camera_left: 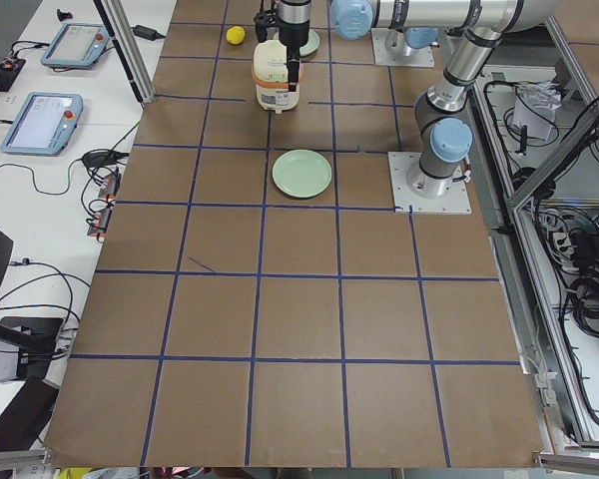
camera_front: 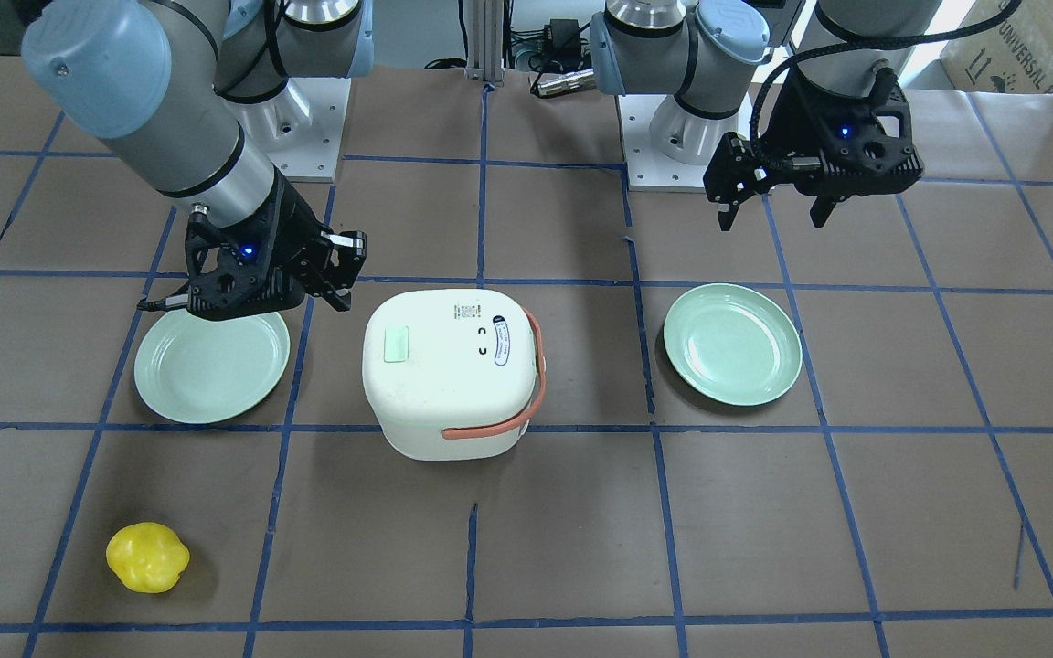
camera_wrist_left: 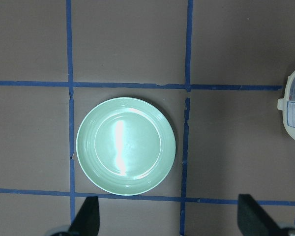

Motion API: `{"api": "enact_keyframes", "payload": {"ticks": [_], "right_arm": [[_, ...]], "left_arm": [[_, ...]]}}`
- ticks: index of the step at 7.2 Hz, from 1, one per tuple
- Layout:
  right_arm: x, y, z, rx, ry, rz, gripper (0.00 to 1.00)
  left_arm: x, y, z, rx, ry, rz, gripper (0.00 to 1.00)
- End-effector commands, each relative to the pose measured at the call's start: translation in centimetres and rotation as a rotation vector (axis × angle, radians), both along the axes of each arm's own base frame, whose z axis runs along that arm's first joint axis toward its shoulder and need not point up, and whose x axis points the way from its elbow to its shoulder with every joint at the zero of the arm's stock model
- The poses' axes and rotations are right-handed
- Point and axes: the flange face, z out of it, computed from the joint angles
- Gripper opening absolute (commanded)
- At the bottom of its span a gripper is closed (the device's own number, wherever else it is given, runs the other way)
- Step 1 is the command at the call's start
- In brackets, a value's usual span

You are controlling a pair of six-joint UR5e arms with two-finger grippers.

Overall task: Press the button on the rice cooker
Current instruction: 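Move the right gripper over the white rice cooker's lid button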

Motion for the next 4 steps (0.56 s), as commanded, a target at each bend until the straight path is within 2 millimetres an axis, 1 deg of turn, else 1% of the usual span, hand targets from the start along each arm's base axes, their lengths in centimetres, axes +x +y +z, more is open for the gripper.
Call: {"api": "enact_keyframes", "payload": {"ticks": [1,2,4], "right_arm": [[0.4,-1.7,-2.2,-0.008,-0.008,-0.003,0.05],[0.7,-2.0,-2.5,-0.013,-0.023,-0.003,0.05],[2.1,-1.5,-2.5,-0.002,-0.067,0.009,0.05]], "left_arm": [[0.0,0.0,0.0,0.0,0.0,0.0,1.0],[0.0,0.0,0.0,-0.002,0.0,0.0,1.0],[0.0,0.0,0.0,0.0,0.0,-0.002,1.0]]}}
